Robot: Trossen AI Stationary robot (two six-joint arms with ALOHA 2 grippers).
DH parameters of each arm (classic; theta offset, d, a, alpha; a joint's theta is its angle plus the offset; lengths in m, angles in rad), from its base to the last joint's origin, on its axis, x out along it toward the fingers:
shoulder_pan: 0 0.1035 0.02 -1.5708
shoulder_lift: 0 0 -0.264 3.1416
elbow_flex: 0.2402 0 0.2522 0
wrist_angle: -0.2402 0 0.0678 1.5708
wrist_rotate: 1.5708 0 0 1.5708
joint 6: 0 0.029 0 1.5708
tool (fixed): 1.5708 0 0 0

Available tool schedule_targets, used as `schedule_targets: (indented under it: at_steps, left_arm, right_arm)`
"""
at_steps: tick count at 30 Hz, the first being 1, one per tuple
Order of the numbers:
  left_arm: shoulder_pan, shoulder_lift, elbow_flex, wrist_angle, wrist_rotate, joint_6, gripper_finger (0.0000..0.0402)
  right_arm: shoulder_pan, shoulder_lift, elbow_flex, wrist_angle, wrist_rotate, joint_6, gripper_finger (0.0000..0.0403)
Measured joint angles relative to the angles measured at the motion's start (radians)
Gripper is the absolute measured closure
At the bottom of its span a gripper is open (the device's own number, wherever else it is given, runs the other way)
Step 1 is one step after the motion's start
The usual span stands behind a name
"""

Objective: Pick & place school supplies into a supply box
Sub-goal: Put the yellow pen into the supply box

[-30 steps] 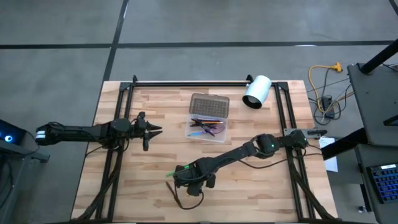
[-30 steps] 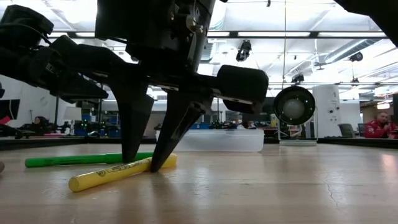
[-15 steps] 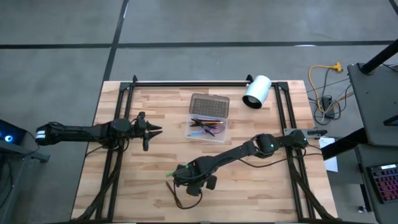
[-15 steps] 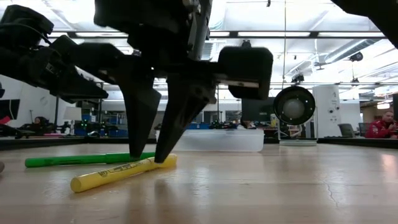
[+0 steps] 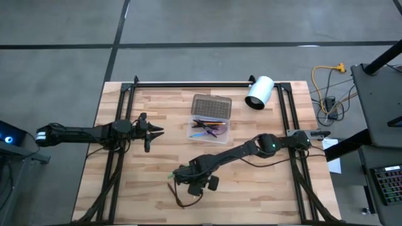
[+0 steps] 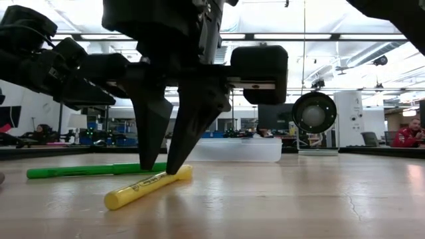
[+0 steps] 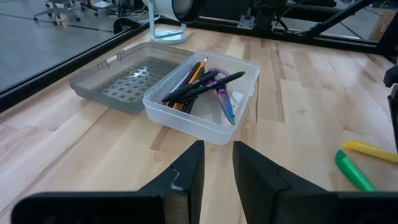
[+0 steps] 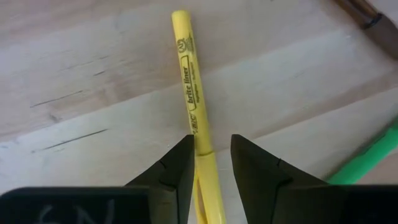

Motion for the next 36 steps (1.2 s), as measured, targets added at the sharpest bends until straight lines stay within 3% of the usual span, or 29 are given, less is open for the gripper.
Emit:
schedule_targets:
  at_steps: [22,36]
  left_arm:
    - [0.0,0.0,0.0,0.0,0.0,0.0,0.0332]
    - [0.0,0.0,0.0,0.0,0.0,0.0,0.0332]
  right_arm:
    - [-0.003,-0.004,-0.057,0.031,0.002,-0.054,0.0314]
    - [-0.002,-0.004,-0.059,0.028,0.006,-0.078,0.038]
